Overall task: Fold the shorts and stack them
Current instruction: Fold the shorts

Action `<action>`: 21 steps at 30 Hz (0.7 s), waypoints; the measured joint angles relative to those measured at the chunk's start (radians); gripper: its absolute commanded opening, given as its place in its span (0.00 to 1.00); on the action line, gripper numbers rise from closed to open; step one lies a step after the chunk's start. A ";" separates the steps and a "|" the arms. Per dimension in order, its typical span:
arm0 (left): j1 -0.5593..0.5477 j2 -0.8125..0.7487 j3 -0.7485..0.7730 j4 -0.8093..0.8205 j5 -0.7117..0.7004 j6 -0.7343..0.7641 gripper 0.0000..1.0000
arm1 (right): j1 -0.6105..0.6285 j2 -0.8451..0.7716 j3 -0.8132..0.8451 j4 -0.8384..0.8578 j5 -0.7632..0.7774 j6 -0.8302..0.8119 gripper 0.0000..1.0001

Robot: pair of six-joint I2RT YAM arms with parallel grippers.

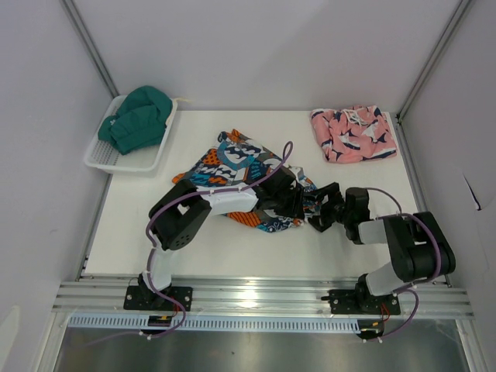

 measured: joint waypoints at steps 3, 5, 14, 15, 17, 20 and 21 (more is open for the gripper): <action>0.000 -0.001 -0.005 0.006 0.000 0.000 0.46 | 0.004 0.083 0.023 0.096 -0.014 0.019 0.99; 0.000 -0.003 -0.013 0.011 0.001 0.000 0.46 | 0.004 0.140 0.034 0.172 -0.028 0.031 0.99; 0.001 -0.008 -0.024 0.022 0.004 0.000 0.46 | 0.012 0.250 0.041 0.373 -0.037 0.010 0.95; 0.001 -0.008 -0.024 0.023 0.005 0.000 0.46 | 0.016 0.253 0.040 0.381 -0.034 0.005 0.92; 0.001 -0.008 -0.024 0.023 0.005 -0.006 0.46 | 0.023 0.256 0.035 0.394 -0.024 -0.005 0.89; 0.001 -0.008 -0.024 0.028 0.004 -0.019 0.45 | 0.038 0.262 0.027 0.417 0.003 -0.007 0.85; 0.001 -0.009 -0.025 0.030 0.003 -0.025 0.45 | 0.043 0.263 0.022 0.428 0.014 -0.006 0.83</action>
